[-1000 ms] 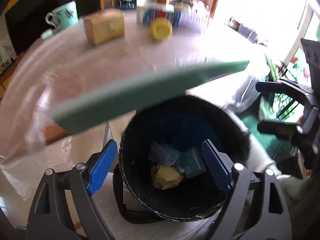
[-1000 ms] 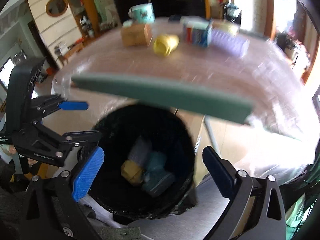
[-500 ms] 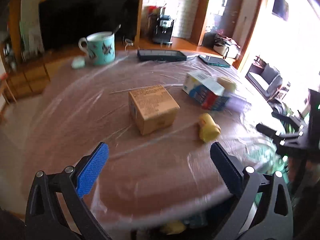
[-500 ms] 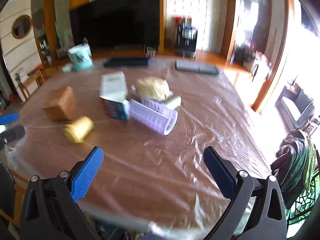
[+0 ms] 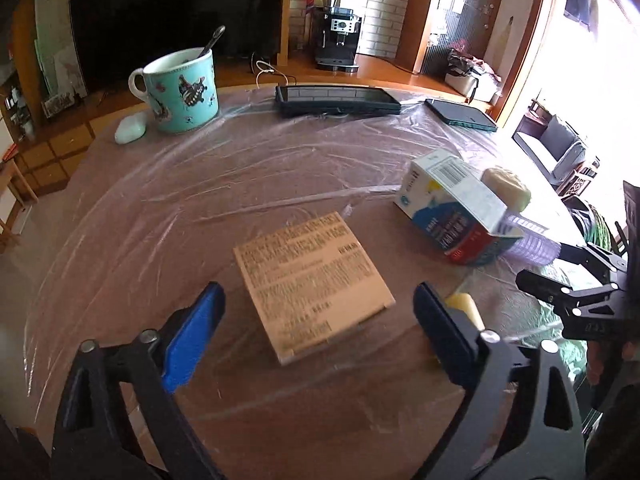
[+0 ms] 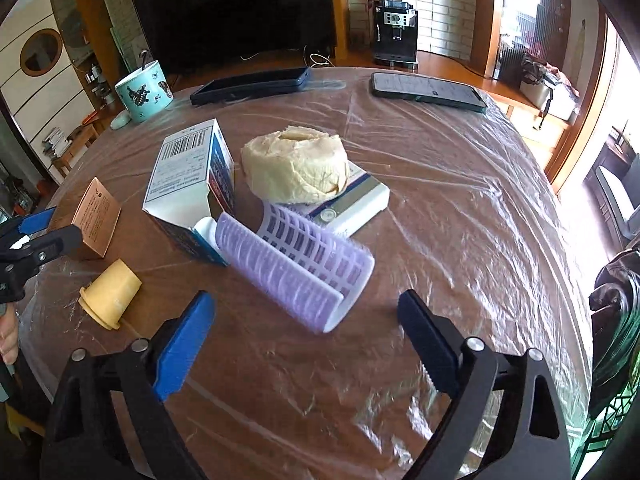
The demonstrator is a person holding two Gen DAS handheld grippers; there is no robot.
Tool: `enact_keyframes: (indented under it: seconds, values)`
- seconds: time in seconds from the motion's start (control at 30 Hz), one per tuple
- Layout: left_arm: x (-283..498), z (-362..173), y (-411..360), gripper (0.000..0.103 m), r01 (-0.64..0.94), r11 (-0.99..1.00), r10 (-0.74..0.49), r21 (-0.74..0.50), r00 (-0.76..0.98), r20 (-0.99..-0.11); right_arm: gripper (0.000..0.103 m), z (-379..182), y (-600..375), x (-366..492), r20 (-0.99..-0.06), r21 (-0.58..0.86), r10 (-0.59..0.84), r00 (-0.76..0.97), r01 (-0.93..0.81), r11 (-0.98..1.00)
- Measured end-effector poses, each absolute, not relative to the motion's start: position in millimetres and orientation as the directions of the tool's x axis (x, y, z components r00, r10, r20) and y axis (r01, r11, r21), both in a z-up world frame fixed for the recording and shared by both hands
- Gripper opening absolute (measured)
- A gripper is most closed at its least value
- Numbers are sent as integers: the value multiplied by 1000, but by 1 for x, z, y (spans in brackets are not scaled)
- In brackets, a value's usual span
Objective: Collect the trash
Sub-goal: 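Move both tools back over the table toward the remaining items, then grasp the cardboard box with the left tool while the right tool grasps the lavender hair roller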
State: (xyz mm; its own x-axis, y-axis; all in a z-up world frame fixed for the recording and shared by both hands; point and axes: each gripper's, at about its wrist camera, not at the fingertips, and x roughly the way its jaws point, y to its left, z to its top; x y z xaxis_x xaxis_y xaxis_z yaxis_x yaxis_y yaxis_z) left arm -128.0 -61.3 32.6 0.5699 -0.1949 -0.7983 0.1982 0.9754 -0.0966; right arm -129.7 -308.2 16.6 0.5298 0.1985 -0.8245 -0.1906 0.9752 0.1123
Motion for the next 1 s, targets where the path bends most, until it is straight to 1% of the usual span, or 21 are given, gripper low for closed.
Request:
enact_keyframes:
  seconds: [0.07,0.17,0.37,0.47,0.63,0.7,0.83,0.9,0.93,1.0]
  values:
    - [-123,30,-58,77,195,975,-204,-111,561,-802,75,17,-304,-128,-824,113,206,528,-204,972]
    - [-119,28,-53,73,191,973,-217,-130,562,-798,74,18,-301,-130,-814,103,208,542,-219,970]
    - [-118,28,-55,64,216,973,-194,-81,576,-794,74,22,-295,-130,-798,116,245,551,-258,959]
    - [-118,28,-55,62,221,973,-186,-68,577,-795,74,28,-287,-135,-798,106,258,545,-294,950]
    - [-118,27,-50,62,222,973,-187,-68,574,-797,74,35,-266,-151,-807,69,270,525,-370,926]
    - [-117,27,-49,62,219,973,-185,-68,572,-799,74,35,-261,-150,-806,49,251,536,-363,930]
    - [-116,26,-49,61,221,973,-189,-72,573,-797,74,30,-261,-137,-807,86,260,530,-331,940]
    - [-116,26,-50,61,227,972,-185,-62,576,-796,74,28,-258,-132,-810,69,244,533,-328,942]
    - [-116,26,-50,61,228,972,-182,-58,577,-796,73,26,-256,-130,-811,58,235,536,-326,943]
    - [-115,26,-49,61,227,972,-182,-57,578,-796,67,26,-253,-126,-811,53,233,537,-329,943]
